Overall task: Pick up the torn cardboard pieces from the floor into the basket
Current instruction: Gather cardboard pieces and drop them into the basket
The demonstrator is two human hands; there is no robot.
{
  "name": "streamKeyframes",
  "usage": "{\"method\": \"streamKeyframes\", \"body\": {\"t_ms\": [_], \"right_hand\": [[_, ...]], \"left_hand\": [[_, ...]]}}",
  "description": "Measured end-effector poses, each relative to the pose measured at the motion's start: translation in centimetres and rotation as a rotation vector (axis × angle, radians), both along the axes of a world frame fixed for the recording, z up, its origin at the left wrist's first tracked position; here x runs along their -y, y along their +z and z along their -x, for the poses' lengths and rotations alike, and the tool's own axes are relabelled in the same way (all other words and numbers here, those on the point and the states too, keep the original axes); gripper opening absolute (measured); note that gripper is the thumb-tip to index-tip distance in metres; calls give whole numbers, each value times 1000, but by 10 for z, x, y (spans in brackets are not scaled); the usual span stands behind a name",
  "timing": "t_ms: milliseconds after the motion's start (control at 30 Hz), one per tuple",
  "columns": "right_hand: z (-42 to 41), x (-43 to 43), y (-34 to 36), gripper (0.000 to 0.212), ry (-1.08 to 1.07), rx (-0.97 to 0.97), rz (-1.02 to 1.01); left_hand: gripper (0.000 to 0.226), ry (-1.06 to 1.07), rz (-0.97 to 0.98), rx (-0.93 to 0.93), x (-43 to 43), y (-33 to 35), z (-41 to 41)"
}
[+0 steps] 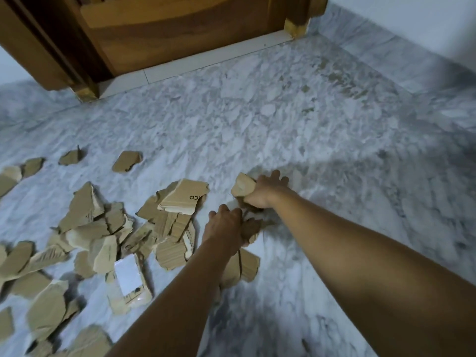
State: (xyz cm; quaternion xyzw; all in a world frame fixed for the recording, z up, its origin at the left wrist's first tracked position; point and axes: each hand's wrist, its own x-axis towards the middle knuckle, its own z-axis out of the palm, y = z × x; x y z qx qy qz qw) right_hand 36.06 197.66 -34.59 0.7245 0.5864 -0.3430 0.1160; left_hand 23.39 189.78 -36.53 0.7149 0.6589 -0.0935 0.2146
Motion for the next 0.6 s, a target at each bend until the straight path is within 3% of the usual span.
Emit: {"method": "streamKeyframes", "body": {"t_ms": [100,233,400,500,600], "right_hand": [[15,4,-14,94,-127,45,-108],[18,2,-24,101,-276,-55,-143],[7,4,-29,59,-358,-147,-163],[-3,15,-32,61,-324,-210,-204],[-18,28,-30,59,-288,-290,-282]], "left_hand": [[53,54,30,52,-2,-3,6],[59,92,56,112,5,-2,2],[76,185,49,122,5,-5,0],[83,300,94,120,1,-7,1],[60,251,139,135,-1,-11,3]]}}
